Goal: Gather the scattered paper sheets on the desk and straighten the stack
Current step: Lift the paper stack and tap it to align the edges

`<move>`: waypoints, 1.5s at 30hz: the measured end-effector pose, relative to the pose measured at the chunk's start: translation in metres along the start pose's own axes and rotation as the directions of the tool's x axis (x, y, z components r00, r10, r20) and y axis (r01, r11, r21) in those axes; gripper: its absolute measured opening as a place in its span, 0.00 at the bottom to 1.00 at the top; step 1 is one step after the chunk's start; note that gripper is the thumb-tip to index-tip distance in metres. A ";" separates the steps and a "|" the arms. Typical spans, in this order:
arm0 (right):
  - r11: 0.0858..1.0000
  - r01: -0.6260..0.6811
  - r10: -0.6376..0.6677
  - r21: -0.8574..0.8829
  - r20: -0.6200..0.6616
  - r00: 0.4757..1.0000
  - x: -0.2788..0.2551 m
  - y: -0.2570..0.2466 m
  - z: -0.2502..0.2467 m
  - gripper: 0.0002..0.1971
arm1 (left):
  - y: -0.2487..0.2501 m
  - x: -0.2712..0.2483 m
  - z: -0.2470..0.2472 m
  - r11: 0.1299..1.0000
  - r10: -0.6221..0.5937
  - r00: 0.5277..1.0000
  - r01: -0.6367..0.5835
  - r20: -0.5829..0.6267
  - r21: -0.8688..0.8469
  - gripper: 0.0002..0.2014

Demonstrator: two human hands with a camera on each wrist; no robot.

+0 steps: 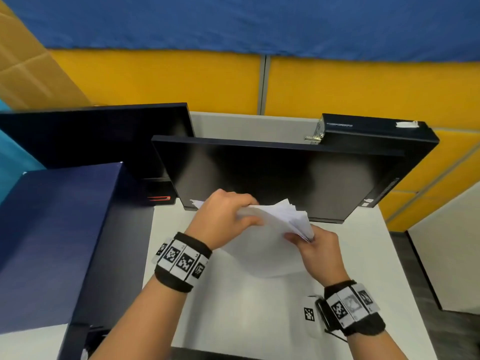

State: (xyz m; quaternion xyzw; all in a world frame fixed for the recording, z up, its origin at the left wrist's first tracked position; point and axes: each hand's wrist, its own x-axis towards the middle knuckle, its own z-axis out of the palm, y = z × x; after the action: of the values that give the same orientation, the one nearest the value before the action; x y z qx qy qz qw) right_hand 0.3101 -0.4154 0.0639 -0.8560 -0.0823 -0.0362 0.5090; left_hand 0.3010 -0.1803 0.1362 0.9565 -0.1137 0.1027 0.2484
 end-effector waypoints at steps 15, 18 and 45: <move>0.900 -0.167 0.204 0.403 -0.050 0.978 -0.010 0.036 -0.004 0.09 | -0.042 -0.051 0.072 0.528 -0.450 0.891 0.328 0.069 -0.784 0.21; 0.899 -0.200 0.220 0.389 -0.007 0.975 -0.015 0.054 -0.001 0.10 | -0.048 -0.056 0.089 0.500 -0.509 0.859 0.349 0.057 -0.793 0.21; 0.869 -0.476 0.452 0.136 0.176 0.875 -0.028 0.132 0.037 0.08 | -0.077 -0.090 0.178 0.398 -0.582 0.749 0.602 0.317 -0.692 0.10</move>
State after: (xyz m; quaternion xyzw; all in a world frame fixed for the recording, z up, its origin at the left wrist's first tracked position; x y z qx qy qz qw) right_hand 0.3057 -0.4473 -0.0726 -0.8028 0.0881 0.1542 0.5692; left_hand 0.2607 -0.1889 -0.0735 0.7370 0.1977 -0.0613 0.6435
